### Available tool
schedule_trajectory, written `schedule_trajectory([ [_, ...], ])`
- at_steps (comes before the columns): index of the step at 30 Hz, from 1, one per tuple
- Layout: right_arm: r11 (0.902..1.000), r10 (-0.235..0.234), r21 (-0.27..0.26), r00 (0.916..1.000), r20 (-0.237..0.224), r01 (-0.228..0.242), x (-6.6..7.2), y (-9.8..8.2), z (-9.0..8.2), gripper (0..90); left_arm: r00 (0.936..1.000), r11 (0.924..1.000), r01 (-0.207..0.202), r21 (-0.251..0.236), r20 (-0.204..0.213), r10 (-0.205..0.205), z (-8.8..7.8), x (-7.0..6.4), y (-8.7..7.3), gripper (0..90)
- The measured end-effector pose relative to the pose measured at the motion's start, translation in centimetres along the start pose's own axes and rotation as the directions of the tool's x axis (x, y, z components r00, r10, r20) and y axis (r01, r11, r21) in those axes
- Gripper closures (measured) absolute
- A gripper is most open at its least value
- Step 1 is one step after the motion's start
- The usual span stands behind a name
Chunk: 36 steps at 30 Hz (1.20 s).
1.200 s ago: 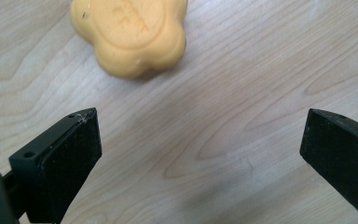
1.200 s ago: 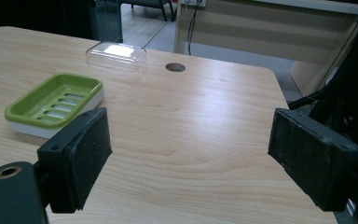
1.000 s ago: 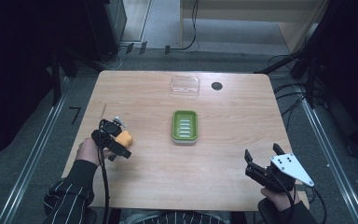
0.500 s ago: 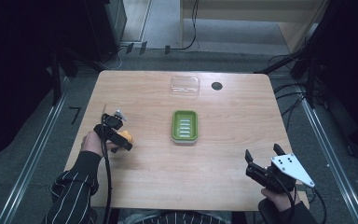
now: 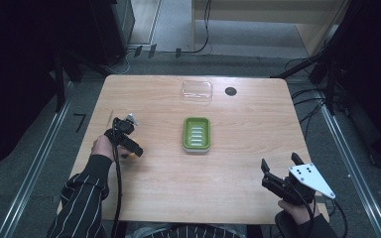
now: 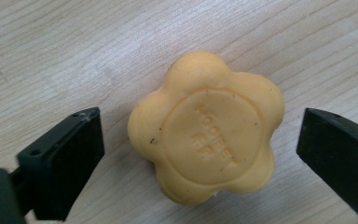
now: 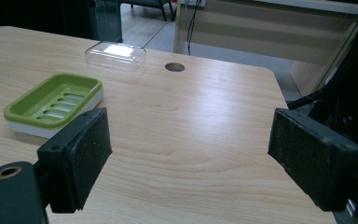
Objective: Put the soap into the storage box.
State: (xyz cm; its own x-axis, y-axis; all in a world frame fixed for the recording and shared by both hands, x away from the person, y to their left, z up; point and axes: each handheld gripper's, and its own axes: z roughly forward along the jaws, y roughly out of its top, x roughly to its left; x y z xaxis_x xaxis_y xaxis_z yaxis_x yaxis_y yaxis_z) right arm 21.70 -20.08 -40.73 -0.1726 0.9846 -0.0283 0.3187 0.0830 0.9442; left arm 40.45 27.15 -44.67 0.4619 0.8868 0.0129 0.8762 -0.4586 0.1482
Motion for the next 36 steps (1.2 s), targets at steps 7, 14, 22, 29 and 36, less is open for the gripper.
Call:
schedule_trajectory([
  [7, 1.0000, -0.003, 0.000, 1.0000, 0.000, 0.003, -0.01, 0.00, -0.02, 13.7, 0.9998, 0.9998, 0.021, -0.005, 0.000, -0.021, 0.19, 0.31, -0.10, 13.8],
  [14, 1.0000, -0.003, -0.001, 1.0000, 0.001, 0.003, -0.02, 0.00, -0.02, 13.7, 0.9998, 0.9998, 0.016, -0.008, -0.010, -0.016, 0.73, 0.22, -0.11, 15.7],
  [22, 1.0000, -0.004, -0.002, 1.0000, 0.003, 0.005, -0.02, 0.01, -0.03, 13.7, 0.9995, 0.9997, -0.009, -0.023, -0.029, 0.008, 0.50, -0.32, -0.10, 27.2],
  [29, 1.0000, -0.002, -0.001, 1.0000, 0.002, 0.002, 0.00, 0.01, -0.03, 13.7, 0.9996, 0.9992, -0.014, -0.037, -0.027, 0.013, 0.52, -0.27, -0.28, 27.7],
  [36, 1.0000, -0.004, -0.002, 1.0000, 0.003, 0.004, 0.00, 0.02, -0.04, 13.7, 0.9996, 0.9988, -0.016, -0.046, -0.025, 0.015, 0.48, -0.22, -0.46, 27.8],
])
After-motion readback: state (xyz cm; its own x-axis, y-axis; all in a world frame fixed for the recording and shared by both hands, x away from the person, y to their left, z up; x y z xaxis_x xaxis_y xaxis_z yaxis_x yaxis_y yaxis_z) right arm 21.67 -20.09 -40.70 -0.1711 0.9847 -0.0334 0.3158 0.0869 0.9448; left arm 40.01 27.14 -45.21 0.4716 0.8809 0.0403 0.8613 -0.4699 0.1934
